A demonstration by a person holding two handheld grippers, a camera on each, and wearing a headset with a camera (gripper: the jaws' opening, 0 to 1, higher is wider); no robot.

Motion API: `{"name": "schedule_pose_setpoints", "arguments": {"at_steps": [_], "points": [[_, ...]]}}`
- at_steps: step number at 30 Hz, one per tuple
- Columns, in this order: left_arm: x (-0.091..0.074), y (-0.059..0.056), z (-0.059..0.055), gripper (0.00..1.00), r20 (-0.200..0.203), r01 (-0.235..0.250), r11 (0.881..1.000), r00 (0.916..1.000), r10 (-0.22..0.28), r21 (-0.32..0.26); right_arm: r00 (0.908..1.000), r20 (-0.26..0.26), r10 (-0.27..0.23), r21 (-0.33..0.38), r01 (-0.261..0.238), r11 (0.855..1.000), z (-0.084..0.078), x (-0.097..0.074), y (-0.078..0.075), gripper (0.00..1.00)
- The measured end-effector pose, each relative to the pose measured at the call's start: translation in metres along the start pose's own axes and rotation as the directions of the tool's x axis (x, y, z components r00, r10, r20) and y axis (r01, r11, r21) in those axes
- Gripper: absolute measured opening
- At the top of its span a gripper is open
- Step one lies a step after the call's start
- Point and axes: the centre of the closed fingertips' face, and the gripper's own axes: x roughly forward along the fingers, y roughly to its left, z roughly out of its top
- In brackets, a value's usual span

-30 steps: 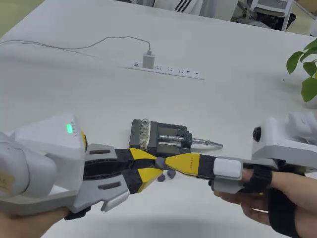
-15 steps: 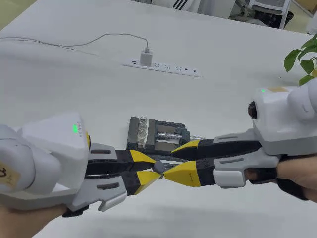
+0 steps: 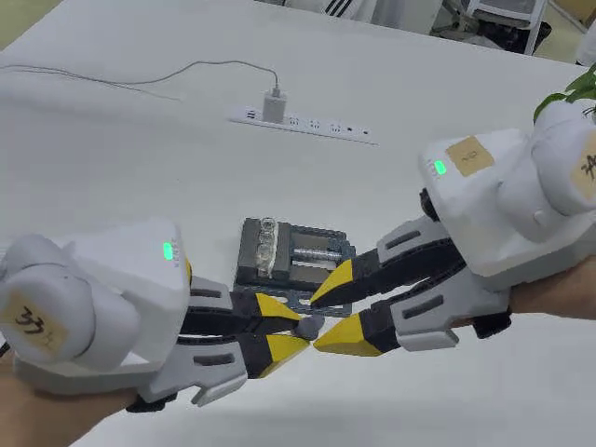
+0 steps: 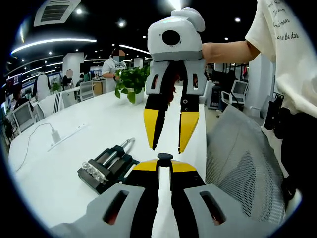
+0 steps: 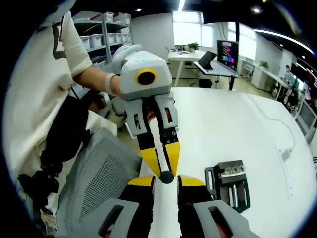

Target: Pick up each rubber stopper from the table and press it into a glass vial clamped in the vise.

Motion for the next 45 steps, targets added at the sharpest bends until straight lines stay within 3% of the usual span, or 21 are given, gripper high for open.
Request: {"name": "schedule_pose_setpoints", "arguments": {"at_steps": [7, 18, 31, 45], "points": [[0.0, -0.001, -0.001, 0.04, 0.002, 0.003, 1.0, 1.0, -0.003, 0.0, 0.9978, -0.066, 0.012, -0.067, -0.017, 0.998, -0.005, 0.005, 0.003, 0.12], [0.0, -0.002, -0.002, 0.04, -0.002, 0.007, 1.0, 1.0, -0.007, -0.006, 0.9952, -0.098, 0.009, -0.093, -0.018, 0.995, -0.007, 0.008, 0.003, 0.1], [0.003, -0.001, -0.002, 0.04, -0.013, -0.014, 0.999, 0.9998, 0.014, -0.032, 0.9921, -0.125, -0.007, -0.032, 0.003, 0.999, -0.009, 0.007, 0.0, 0.09], [0.006, 0.001, -0.004, 0.06, -0.013, -0.03, 1.0, 0.9995, 0.03, 0.003, 0.9894, -0.145, 0.006, -0.015, -0.008, 1.0, -0.012, 0.008, -0.001, 0.07]]}}
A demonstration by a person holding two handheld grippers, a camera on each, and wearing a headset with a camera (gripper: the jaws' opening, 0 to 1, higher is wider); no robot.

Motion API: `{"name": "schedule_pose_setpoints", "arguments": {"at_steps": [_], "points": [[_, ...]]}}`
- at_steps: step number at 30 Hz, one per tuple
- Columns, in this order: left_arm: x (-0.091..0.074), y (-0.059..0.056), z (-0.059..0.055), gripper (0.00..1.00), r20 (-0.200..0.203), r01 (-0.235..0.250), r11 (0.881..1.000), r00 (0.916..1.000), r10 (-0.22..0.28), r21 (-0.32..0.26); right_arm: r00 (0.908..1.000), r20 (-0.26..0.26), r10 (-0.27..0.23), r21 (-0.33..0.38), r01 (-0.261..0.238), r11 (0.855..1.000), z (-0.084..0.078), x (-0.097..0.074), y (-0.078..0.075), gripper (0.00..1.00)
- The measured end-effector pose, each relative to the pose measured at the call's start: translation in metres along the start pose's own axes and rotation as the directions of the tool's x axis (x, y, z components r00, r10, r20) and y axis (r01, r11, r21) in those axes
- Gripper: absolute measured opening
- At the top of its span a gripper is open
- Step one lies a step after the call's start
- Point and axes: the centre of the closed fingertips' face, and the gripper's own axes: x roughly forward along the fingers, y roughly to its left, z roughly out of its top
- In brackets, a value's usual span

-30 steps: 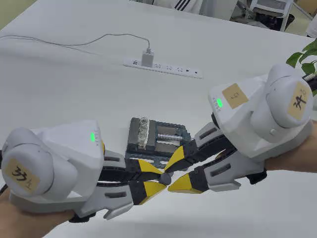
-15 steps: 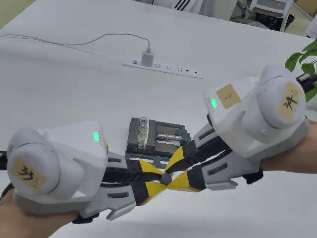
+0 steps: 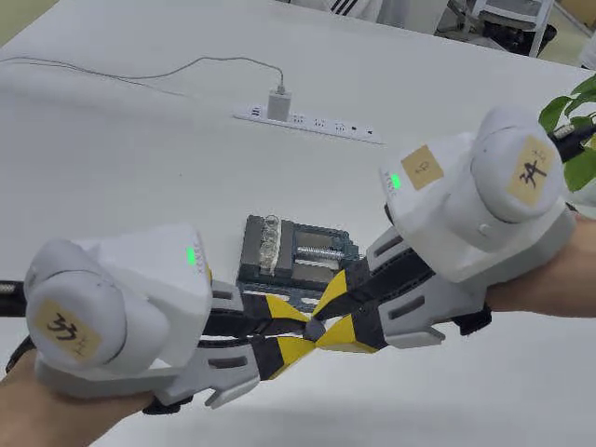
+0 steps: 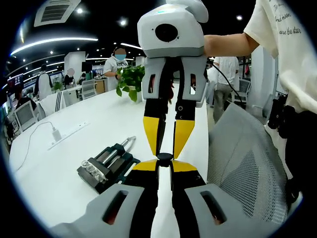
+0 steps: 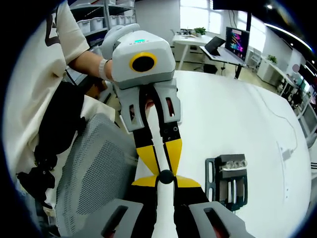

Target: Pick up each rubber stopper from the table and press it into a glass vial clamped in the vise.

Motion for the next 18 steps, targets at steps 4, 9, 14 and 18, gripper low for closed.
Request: {"name": "schedule_pose_setpoints", "arguments": {"at_steps": [4, 9, 14, 18], "points": [[-0.001, 0.008, -0.004, 0.2, -0.008, -0.035, 0.999, 0.9994, 0.035, 0.004, 1.0, 0.009, 0.002, 0.012, -0.002, 1.0, 0.0, 0.0, -0.001, 0.07], [-0.006, 0.025, -0.015, 0.42, -0.017, -0.112, 0.994, 0.9936, 0.111, -0.009, 1.0, -0.003, -0.009, 0.017, 0.009, 1.0, -0.004, -0.001, -0.007, 0.07], [-0.014, 0.041, -0.029, 0.61, -0.027, -0.19, 0.981, 0.9816, 0.189, -0.046, 0.9997, -0.021, -0.01, 0.018, 0.01, 1.0, -0.01, 0.001, -0.011, 0.07], [-0.023, 0.054, -0.04, 0.77, -0.039, -0.262, 0.962, 0.9648, 0.26, -0.081, 0.9996, -0.026, -0.013, 0.02, 0.014, 1.0, -0.013, 0.002, -0.015, 0.07]]}}
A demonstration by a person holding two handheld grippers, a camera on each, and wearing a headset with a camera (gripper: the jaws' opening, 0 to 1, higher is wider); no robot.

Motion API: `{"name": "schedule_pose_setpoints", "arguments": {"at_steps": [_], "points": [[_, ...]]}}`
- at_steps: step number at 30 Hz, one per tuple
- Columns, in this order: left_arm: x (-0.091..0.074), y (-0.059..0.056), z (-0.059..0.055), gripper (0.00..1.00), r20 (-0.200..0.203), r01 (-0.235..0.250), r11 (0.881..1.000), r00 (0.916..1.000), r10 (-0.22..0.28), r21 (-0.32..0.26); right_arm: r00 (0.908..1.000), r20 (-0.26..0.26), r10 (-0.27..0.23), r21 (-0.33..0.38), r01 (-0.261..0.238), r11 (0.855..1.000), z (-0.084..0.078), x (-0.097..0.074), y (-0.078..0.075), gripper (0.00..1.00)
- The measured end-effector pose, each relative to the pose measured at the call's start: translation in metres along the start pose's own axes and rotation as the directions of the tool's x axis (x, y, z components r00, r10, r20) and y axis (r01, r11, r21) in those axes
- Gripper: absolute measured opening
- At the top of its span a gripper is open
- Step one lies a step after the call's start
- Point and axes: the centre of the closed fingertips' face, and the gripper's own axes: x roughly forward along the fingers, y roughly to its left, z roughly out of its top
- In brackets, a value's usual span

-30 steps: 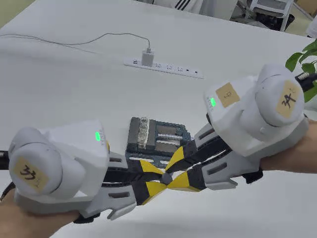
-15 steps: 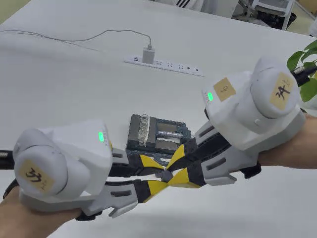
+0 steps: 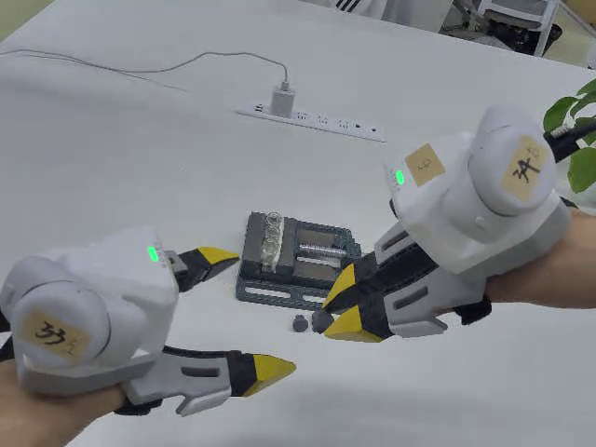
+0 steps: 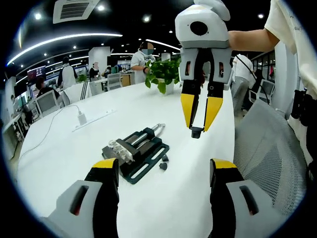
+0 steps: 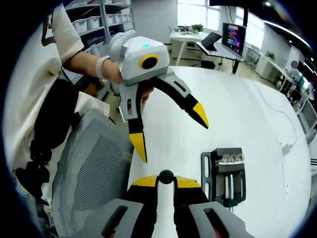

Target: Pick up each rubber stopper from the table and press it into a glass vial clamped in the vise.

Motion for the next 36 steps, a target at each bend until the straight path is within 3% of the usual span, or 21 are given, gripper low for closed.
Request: {"name": "schedule_pose_setpoints", "arguments": {"at_steps": [6, 7, 14, 27, 36], "points": [[-0.008, 0.016, -0.011, 0.99, -0.013, -0.073, 0.997, 0.9972, 0.073, -0.039, 0.9999, -0.012, -0.004, -0.006, 0.004, 1.0, -0.003, 0.002, -0.007, 0.07], [-0.011, 0.019, -0.015, 0.99, -0.031, -0.088, 0.995, 0.9958, 0.087, -0.053, 0.9999, -0.013, -0.004, -0.007, 0.003, 1.0, -0.003, 0.002, -0.008, 0.07], [-0.016, 0.024, -0.016, 0.99, -0.032, -0.118, 0.99, 0.9927, 0.116, -0.071, 0.9995, -0.029, -0.012, -0.026, 0.012, 1.0, -0.005, 0.004, -0.025, 0.07], [-0.019, 0.029, -0.019, 0.99, -0.041, -0.122, 0.989, 0.9921, 0.119, -0.08, 0.9927, -0.11, -0.05, -0.111, 0.038, 0.993, 0.003, 0.003, -0.098, 0.06], [-0.018, 0.029, -0.02, 0.99, -0.045, -0.122, 0.989, 0.9919, 0.118, -0.084, 0.9828, -0.175, -0.058, -0.188, 0.025, 0.982, 0.012, 0.01, -0.133, 0.06]]}}
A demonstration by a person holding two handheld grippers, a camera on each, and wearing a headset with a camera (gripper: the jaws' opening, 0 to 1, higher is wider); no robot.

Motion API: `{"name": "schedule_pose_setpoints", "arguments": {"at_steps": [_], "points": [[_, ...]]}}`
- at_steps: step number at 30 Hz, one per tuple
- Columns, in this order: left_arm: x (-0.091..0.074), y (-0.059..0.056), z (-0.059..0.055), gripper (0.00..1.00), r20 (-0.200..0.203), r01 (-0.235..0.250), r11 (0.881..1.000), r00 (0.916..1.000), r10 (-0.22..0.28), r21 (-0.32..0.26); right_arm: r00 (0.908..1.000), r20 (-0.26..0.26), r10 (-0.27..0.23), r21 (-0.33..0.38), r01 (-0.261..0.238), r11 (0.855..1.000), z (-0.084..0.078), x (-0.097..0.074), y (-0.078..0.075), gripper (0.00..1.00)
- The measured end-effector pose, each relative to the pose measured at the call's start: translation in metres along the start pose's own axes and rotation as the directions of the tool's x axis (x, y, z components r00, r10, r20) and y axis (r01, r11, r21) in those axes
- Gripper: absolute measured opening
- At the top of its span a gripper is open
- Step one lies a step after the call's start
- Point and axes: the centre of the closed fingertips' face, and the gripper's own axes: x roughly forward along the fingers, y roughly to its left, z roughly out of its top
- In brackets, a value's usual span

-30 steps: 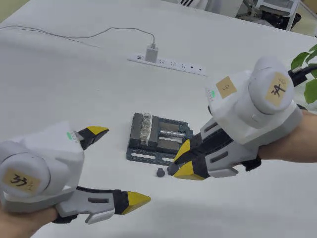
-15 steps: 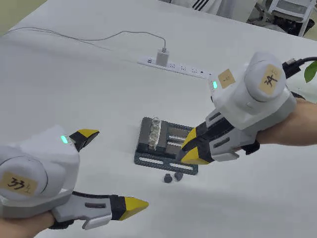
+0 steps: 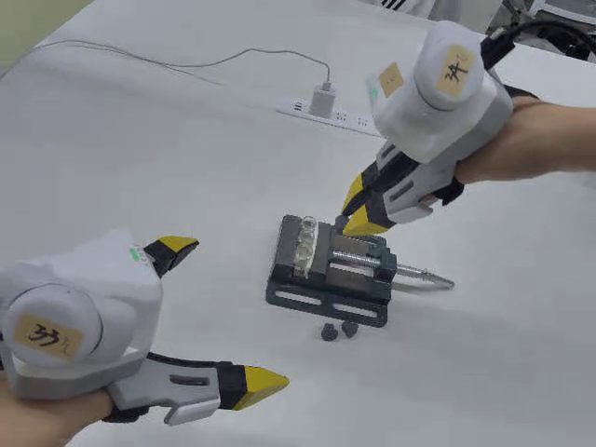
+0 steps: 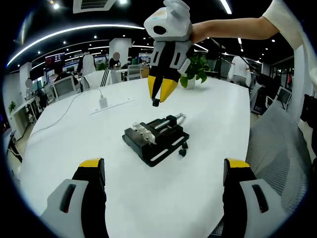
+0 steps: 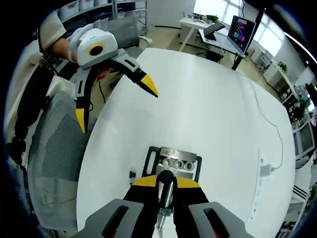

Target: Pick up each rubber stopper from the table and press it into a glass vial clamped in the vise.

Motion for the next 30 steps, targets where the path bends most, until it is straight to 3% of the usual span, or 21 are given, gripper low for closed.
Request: {"name": "schedule_pose_setpoints", "arguments": {"at_steps": [6, 18, 30], "points": [[0.003, 0.001, 0.002, 0.98, -0.002, 0.004, 1.0, 1.0, -0.004, -0.006, 0.9976, -0.069, 0.011, -0.051, -0.015, 0.999, -0.007, 0.014, -0.021, 0.06], [0.005, 0.01, 0.001, 0.99, -0.004, -0.019, 0.999, 0.9998, 0.019, -0.028, 0.9904, -0.129, 0.049, -0.107, -0.063, 0.992, -0.006, 0.041, -0.043, 0.06], [0.005, 0.01, -0.004, 0.99, -0.023, -0.022, 0.999, 0.9995, 0.021, -0.041, 0.986, -0.15, 0.072, -0.089, -0.086, 0.992, -0.014, 0.052, -0.044, 0.06]]}}
